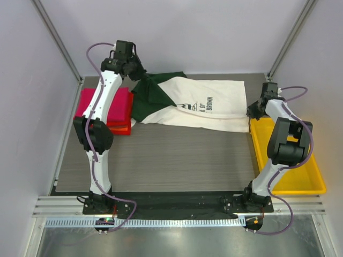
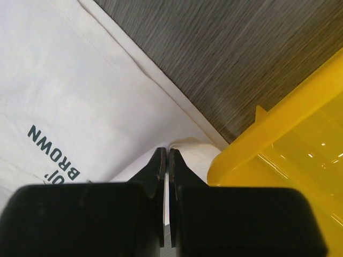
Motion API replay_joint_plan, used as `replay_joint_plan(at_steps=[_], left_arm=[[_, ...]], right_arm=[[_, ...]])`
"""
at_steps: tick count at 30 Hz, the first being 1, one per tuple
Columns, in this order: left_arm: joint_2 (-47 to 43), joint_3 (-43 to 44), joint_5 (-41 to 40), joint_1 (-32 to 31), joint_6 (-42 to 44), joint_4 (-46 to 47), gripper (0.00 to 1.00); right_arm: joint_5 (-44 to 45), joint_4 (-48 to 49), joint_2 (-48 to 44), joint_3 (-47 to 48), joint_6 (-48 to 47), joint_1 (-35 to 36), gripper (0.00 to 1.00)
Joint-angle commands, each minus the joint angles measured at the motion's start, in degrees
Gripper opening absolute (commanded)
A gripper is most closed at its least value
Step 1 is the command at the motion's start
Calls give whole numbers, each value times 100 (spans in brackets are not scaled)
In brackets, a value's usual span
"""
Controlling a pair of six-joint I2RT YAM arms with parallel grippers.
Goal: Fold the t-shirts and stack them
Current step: Fold the tshirt
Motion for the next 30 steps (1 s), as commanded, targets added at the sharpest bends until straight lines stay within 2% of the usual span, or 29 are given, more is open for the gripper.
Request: replay_joint_plan(at_steps=[1, 30], left_arm=[[-84, 316, -68, 31, 35, 36, 0], [426, 484, 353, 137, -413, 739, 0]], right_arm=[[-4, 88, 56, 325, 78, 16, 1], [-57, 96, 697, 932, 131, 16, 1]])
